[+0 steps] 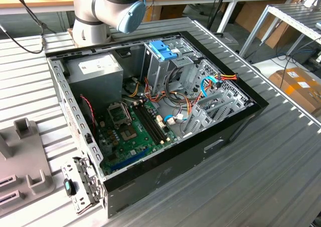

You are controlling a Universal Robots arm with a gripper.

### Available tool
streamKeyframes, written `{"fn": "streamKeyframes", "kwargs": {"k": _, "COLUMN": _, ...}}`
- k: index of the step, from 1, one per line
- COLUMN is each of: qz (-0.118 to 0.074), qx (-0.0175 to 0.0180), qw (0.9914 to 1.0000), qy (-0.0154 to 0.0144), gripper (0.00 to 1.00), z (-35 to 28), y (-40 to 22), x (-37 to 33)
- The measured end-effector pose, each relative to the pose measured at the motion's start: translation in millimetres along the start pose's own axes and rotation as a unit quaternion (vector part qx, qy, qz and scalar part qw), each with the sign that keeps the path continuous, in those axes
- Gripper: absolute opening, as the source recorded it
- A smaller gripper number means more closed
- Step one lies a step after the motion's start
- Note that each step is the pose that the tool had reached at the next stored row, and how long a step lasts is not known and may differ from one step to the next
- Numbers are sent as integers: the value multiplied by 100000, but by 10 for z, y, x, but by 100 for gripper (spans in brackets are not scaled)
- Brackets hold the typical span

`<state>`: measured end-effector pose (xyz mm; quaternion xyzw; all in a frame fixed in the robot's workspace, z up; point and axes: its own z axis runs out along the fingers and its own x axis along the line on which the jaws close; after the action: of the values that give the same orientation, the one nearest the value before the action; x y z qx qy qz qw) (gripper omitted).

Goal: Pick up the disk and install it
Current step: 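Pick up the disk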

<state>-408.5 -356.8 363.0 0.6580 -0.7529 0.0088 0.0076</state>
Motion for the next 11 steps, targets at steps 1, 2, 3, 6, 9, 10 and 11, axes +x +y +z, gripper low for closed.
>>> {"fn": "streamKeyframes", "kwargs": {"k": 1, "qz": -1, "qx": -2, "qw": 100000, "qy": 0, "gripper": 11, "z": 0, "y": 0, "x": 0}}
{"fn": "streamKeyframes", "kwargs": {"k": 2, "qz": 2, "qx": -3, "qw": 100000, "qy": 0, "gripper": 11, "z": 0, "y": 0, "x": 0}}
{"fn": "streamKeyframes", "kwargs": {"k": 3, "qz": 0, "qx": -2, "qw": 100000, "qy": 1, "gripper": 11, "z": 0, "y": -1, "x": 0}}
{"fn": "streamKeyframes", "kwargs": {"k": 6, "qz": 1, "qx": -1, "qw": 100000, "qy": 0, "gripper": 11, "z": 0, "y": -1, "x": 0}}
{"fn": "streamKeyframes", "kwargs": {"k": 9, "qz": -1, "qx": -1, "qw": 100000, "qy": -1, "gripper": 11, "z": 0, "y": -2, "x": 0}}
{"fn": "streamKeyframes", "kwargs": {"k": 10, "qz": -5, "qx": -7, "qw": 100000, "qy": 3, "gripper": 11, "z": 0, "y": 4, "x": 1}}
{"fn": "streamKeyframes", "kwargs": {"k": 11, "qz": -4, "qx": -2, "qw": 100000, "qy": 1, "gripper": 11, "z": 1, "y": 18, "x": 3}}
